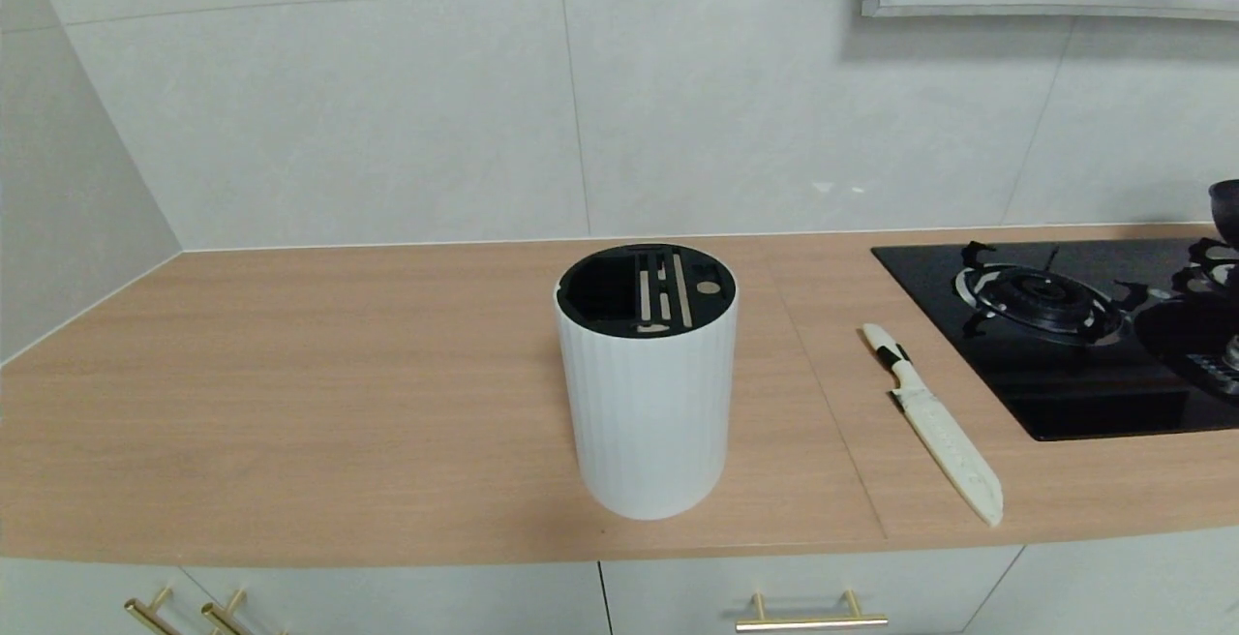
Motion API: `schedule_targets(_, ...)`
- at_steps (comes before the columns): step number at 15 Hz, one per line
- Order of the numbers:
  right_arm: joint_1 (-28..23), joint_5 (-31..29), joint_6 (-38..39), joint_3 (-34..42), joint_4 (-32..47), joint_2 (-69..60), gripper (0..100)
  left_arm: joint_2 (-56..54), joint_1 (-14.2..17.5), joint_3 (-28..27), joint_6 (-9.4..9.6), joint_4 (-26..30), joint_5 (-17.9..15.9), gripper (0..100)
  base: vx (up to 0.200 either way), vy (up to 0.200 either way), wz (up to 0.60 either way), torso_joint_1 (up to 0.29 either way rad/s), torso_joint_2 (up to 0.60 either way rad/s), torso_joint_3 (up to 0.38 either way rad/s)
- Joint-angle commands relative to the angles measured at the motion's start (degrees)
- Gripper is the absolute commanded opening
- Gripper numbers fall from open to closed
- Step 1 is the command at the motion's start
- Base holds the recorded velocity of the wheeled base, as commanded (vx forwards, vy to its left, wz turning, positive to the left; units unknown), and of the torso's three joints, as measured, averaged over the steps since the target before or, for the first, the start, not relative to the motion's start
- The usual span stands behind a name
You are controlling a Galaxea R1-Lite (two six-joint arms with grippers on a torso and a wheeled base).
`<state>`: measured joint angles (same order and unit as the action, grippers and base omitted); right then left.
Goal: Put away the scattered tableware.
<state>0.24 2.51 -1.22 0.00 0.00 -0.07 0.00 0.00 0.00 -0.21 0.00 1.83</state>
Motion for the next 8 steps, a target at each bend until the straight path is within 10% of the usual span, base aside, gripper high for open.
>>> schedule_targets(1,0.0,0.0,0.0,0.0,0.0,0.1,100,0.0,0.0,0.0,-0.06,0.0,0.0,100,0.0,0.0,0.0,0.237,-0.52,-0.276)
schedule_targets(8,0.0,0.0,0.0,0.0,0.0,0.1,100,0.0,0.0,0.0,-0.06,0.0,0.0,100,0.0,0.0,0.0,0.263,-0.57,-0.307)
